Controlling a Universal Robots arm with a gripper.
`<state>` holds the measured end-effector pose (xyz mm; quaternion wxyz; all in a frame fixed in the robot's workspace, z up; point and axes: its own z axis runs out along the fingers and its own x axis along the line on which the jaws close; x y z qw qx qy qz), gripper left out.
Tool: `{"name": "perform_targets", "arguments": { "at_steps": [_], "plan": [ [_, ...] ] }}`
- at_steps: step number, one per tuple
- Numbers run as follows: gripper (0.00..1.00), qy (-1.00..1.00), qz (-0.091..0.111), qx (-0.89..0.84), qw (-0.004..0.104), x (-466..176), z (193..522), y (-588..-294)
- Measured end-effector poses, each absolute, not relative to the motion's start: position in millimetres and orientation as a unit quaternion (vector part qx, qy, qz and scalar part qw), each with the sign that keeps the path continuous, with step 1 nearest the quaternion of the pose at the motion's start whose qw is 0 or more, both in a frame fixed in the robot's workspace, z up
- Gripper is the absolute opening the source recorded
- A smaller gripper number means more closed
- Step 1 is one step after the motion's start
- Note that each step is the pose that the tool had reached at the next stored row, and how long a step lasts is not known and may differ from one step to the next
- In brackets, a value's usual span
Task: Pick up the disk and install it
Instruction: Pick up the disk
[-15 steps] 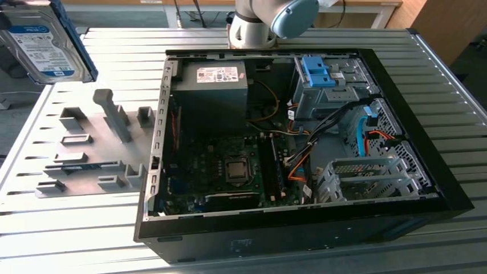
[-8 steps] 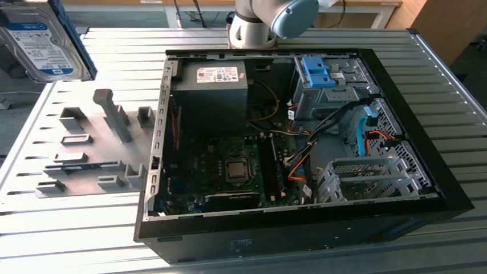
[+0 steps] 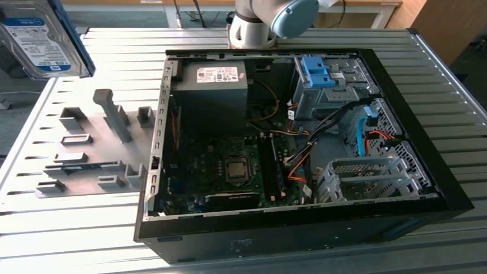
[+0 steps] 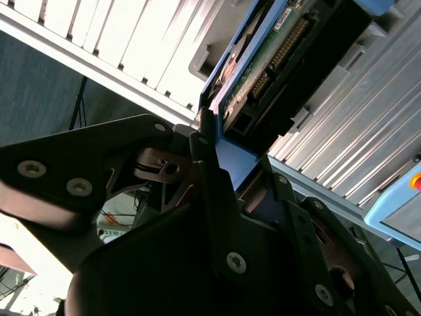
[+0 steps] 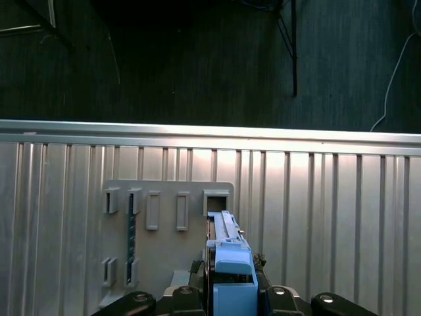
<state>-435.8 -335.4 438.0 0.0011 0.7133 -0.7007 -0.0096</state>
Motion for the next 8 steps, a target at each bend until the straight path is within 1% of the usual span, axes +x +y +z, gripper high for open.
{"name": "perform_targets", "arguments": {
  "at_steps": [8],
  "plan": [
    [0.37,-0.701,-0.01,0.713,0.001,-435.8,447.3,-335.4]
  ]
}}
